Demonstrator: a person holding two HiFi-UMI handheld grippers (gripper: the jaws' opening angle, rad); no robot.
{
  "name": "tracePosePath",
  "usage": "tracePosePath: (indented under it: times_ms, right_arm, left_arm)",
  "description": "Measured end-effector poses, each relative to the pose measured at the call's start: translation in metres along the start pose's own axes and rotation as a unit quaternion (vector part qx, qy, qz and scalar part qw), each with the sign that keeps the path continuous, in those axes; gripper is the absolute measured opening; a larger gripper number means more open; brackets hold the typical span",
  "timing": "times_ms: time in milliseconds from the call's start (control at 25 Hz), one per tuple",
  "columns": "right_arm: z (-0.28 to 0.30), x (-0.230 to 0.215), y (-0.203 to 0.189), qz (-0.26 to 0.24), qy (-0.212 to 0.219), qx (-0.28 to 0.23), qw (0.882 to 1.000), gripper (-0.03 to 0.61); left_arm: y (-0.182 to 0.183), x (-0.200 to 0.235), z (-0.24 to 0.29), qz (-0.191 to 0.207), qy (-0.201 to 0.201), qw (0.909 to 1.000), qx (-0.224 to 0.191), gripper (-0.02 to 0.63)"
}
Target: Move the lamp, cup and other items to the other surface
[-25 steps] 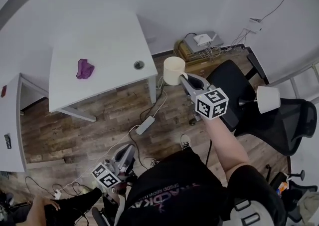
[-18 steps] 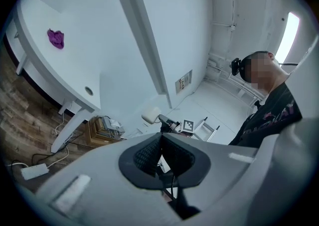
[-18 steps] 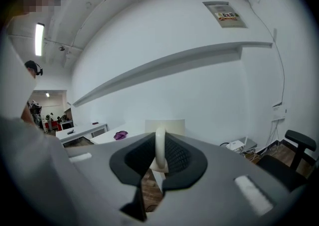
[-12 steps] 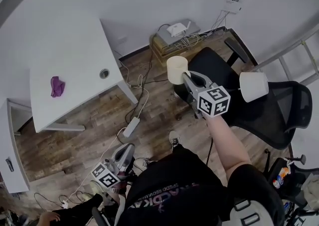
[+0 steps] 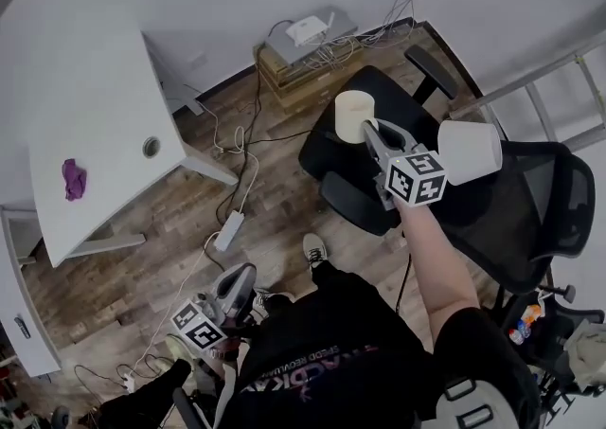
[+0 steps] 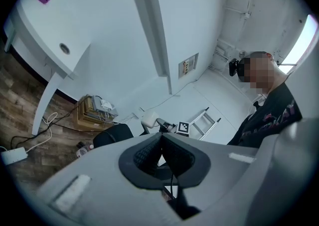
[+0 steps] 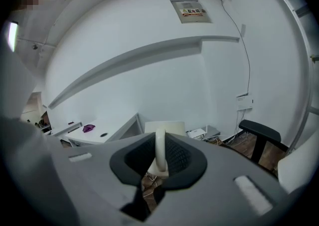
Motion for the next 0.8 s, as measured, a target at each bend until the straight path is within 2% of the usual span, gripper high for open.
tracePosePath:
  times_ms: [200, 440, 800]
  right_arm:
    - [0.006, -0.056, -0.032, 0.026, -0.025, 0.026, 0.999, 0.043]
    - [0.022, -0.111, -0.073, 0.054, -0.071, 0.06, 0.994, 0.043]
    - [0.057, -0.176, -0.156, 0.081, -0.141, 0.155, 0.974, 0.043]
  left_arm:
    - [-0.014, 0.004, 0.035, -0.016, 0.012, 0.9995, 0.024, -0.005]
    - [-0.029, 0.013, 0.048, -0.035, 0.032, 0.9973, 0.056, -0.005]
    - [-0.034, 0.019, 0.049, -0.047, 0.073, 0.993, 0.08, -0.005]
Point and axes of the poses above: the fingertips, and each gripper's own axes: z forward along the fingers, x to its left, y out of its top, the point moved 4 cm from there along -z, backward along the fingers, and after that the axes turned 2 degrees about -y, right-handed, at the moved point
